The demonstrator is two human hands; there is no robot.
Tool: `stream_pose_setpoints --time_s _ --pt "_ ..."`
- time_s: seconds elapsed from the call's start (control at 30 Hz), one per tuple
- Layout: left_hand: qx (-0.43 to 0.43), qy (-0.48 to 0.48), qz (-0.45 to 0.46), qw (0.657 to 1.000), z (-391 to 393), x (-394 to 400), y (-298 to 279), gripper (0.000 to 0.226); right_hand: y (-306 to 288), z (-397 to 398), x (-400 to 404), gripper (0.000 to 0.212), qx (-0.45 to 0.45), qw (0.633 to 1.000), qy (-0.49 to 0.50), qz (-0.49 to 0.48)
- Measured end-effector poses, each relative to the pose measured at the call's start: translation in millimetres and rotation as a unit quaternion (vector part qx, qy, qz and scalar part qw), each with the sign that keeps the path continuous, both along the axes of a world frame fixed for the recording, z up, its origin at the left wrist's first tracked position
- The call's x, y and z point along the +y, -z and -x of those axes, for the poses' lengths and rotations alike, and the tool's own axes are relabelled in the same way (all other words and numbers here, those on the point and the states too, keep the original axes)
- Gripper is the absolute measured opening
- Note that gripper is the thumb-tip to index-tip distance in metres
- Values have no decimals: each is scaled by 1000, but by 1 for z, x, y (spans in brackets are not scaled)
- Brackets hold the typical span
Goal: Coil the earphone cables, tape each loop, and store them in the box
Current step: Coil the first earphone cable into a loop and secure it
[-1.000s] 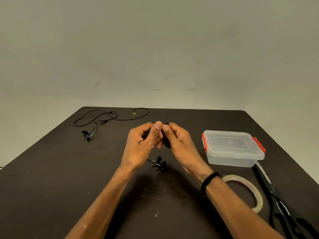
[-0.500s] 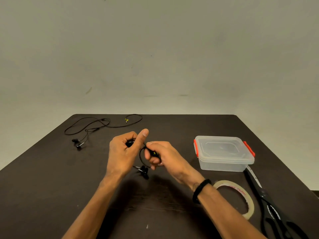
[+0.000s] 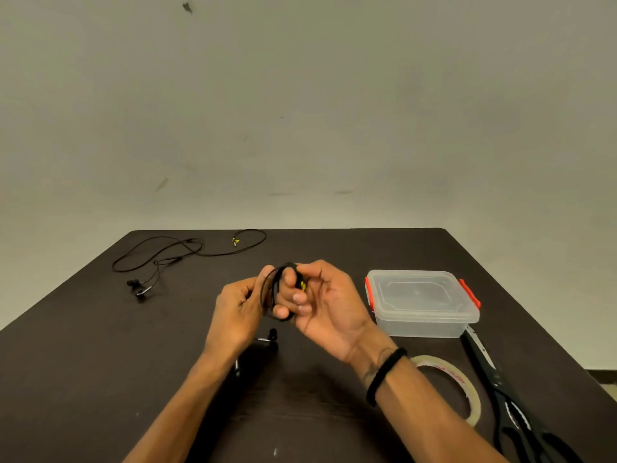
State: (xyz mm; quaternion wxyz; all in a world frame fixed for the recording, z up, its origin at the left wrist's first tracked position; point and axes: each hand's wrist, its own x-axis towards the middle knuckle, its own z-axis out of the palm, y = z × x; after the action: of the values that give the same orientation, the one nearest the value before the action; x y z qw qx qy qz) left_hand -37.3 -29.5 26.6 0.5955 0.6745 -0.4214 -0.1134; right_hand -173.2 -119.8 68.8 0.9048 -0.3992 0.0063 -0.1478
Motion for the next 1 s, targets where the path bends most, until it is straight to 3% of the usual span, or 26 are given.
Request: stream_pose_setpoints --time_s 0.2,0.43,0.57,0.77,1.0 --pt "-56 5 -47 997 20 -2 5 50 1 0 -9 27 -62 996 33 -60" --pt "-112 26 -76 990 26 -1 7 51 -4 4 -14 24 -74 989 106 -74" --pt "-185 9 -118 976 23 -3 8 34 -3 3 -19 26 -75 983 152 -72" --pt "-333 -10 -169 928 23 3 4 22 -3 5 -27 24 -67 966 248 11" --pt "-398 -27 -96 912 22 8 -4 26 5 2 -29 25 5 923 345 168"
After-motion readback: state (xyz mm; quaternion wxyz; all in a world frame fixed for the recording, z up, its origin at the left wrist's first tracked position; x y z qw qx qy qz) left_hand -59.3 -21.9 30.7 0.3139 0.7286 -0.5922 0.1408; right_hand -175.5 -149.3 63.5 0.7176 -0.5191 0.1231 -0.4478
